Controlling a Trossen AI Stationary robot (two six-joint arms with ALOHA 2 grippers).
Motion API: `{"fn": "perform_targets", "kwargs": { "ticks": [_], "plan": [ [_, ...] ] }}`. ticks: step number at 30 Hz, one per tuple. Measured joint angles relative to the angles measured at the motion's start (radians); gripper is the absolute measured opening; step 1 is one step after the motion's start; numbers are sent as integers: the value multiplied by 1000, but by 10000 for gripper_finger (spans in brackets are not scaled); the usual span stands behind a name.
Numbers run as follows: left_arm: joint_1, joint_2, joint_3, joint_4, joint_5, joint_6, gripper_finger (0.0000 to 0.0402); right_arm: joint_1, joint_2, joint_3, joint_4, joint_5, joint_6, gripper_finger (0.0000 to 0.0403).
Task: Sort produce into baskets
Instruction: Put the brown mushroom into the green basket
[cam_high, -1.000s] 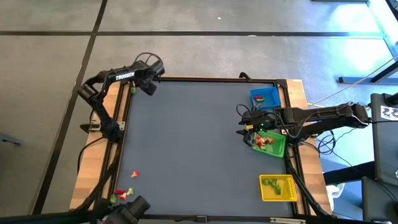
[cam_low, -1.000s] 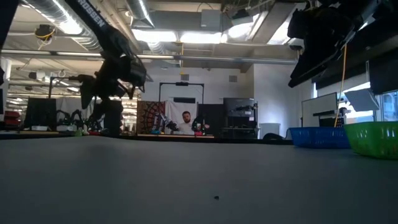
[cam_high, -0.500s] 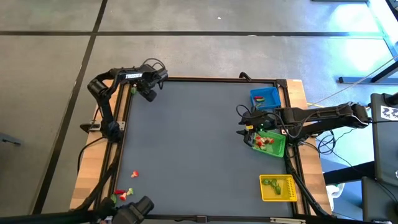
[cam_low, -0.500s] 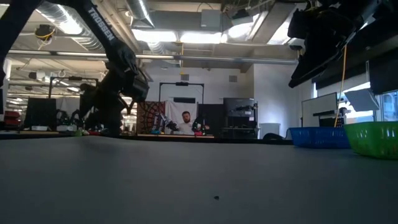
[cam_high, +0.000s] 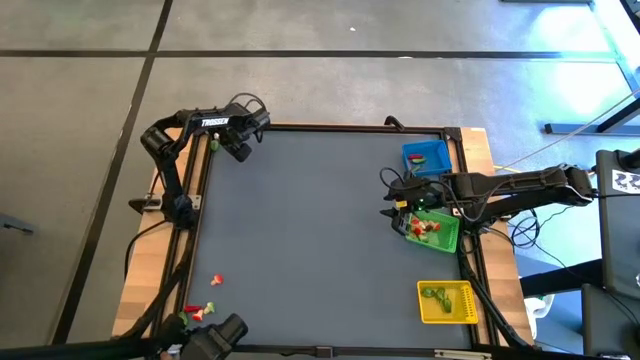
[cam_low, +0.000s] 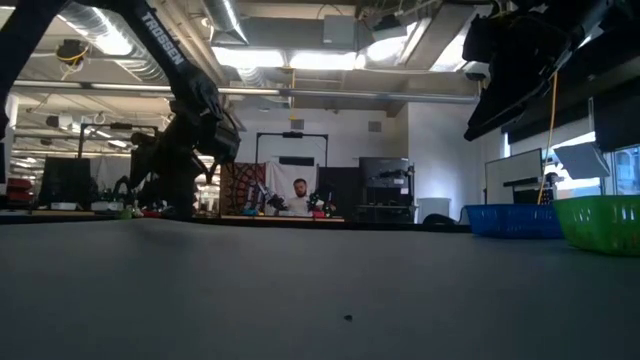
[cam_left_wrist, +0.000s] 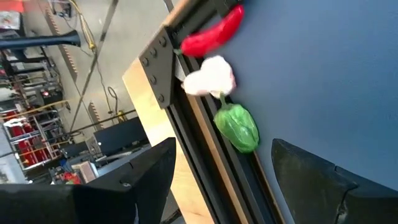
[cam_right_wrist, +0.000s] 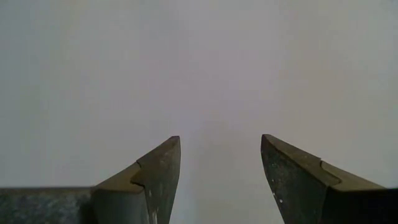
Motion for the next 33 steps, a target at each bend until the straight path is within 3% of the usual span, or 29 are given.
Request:
{"fn": "perform_targets", "kwargs": {
  "ticks": [10,19,33],
  "plan": [
    [54,0,0,177,4,-60,259,0,0,0,1,0,-3,223],
    [114,0,3,278,107,-104,250,0,0,0,0,-10,0,223],
    [156,12,3,285,181,-23,159,0,0,-1,-2,-10,-12,223]
  ]
}}
